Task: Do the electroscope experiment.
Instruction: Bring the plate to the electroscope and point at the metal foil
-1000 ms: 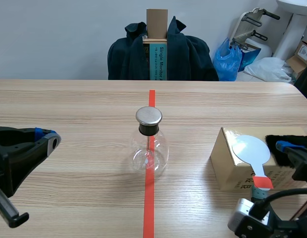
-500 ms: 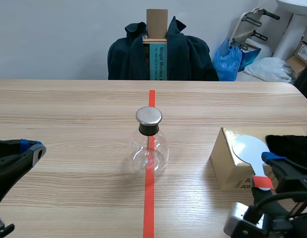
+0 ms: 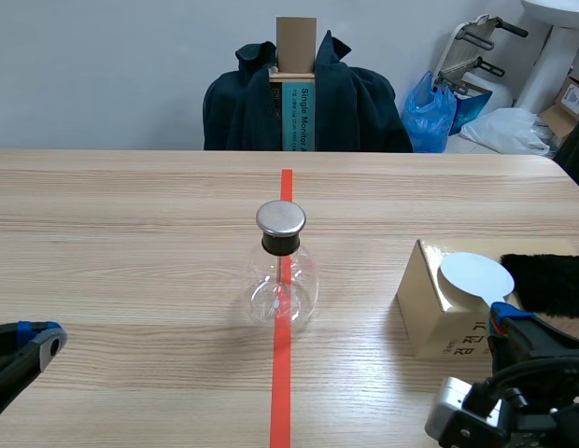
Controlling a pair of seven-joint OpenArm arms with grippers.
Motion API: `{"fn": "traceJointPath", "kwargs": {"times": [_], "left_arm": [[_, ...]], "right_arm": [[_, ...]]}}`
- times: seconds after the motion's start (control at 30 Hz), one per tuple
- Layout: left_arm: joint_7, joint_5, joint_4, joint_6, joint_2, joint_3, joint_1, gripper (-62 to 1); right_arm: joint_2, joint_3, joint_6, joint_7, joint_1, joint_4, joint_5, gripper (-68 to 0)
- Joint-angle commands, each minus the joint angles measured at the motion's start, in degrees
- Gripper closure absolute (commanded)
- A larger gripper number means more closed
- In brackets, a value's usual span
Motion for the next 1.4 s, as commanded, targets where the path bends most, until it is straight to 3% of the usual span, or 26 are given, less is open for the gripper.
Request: {"fn": "traceJointPath", "kwargs": {"times": [0.0,0.57,0.9,1.07,1.27,1.37], "left_arm": [[-1.2,-0.1,0.3,-1.1,0.3,0.9,-1.6,-4.0],[-1.2,1.4,-14.1,-1.5,0.3,17.6,-21.0,-4.1],[-1.2,1.3,-22.8,-1.5,0.7,28.7,-33.6,-4.1],[-1.0,1.4,-27.1,-1.2,2.6,31.6,-38.1,-4.1],[-0.7,1.4,-30.7,-0.8,5.1,33.4,-40.8,-4.1],[-0.5,1.4,-31.4,-0.1,5.9,34.1,-41.1,-4.1]], "right_arm": [[0.9,0.1,-0.7,-0.5,0.8,0.5,0.0,-0.8],[2.1,2.6,-0.7,-0.4,0.8,2.4,0.9,-0.8],[5.7,9.7,-0.7,-0.3,0.9,13.9,3.1,-0.8],[7.4,11.3,-0.7,2.2,2.4,20.5,9.4,-0.8],[7.9,12.9,-0.3,2.6,5.7,27.4,12.8,-0.8],[9.3,14.2,1.6,2.6,6.7,31.1,15.3,-0.8]]}}
